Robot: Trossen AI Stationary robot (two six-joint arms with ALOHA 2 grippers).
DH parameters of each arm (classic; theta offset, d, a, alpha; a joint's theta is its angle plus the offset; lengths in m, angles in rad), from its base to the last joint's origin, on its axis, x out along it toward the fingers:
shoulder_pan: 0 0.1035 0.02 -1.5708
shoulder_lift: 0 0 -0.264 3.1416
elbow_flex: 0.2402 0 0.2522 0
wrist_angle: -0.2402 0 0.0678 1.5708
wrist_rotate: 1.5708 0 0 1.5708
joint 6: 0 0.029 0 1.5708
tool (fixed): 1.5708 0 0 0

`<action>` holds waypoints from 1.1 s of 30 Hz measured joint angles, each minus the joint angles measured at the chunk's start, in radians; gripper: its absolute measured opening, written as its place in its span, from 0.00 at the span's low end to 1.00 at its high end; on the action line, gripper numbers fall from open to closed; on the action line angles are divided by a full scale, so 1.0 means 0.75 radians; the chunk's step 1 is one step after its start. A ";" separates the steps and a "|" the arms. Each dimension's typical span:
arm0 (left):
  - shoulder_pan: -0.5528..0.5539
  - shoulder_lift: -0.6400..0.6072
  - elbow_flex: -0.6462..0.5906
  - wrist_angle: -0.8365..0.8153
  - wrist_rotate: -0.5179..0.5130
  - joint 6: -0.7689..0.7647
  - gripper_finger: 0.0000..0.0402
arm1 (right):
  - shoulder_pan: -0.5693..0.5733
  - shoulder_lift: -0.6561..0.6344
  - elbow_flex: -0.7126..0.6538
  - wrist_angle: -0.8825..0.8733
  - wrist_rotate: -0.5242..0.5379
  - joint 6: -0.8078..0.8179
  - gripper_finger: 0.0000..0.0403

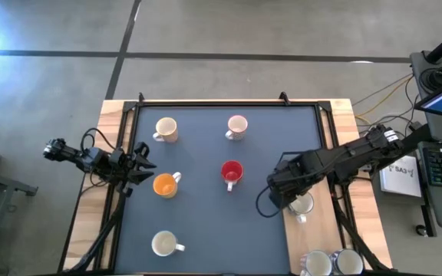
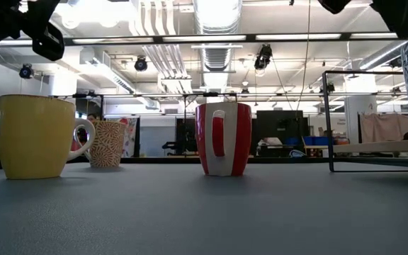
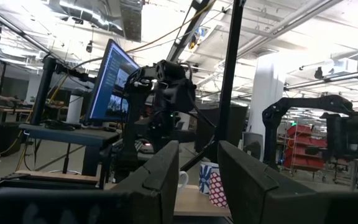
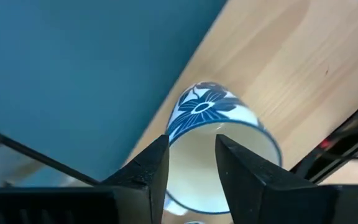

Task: Place coffee mugs
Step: Put the blue pattern mug on the shelf

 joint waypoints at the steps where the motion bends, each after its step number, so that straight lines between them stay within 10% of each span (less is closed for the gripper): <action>1: 0.000 0.000 0.000 0.000 0.000 0.000 0.24 | 0.005 0.000 0.000 0.005 -0.001 0.046 0.31; 18: 0.000 0.000 0.000 0.000 0.000 0.000 0.24 | 0.085 0.054 -0.005 0.060 0.001 0.561 0.36; 33: 0.000 0.000 0.000 -0.003 0.000 0.000 0.24 | 0.089 0.181 -0.005 0.056 -0.010 0.320 0.30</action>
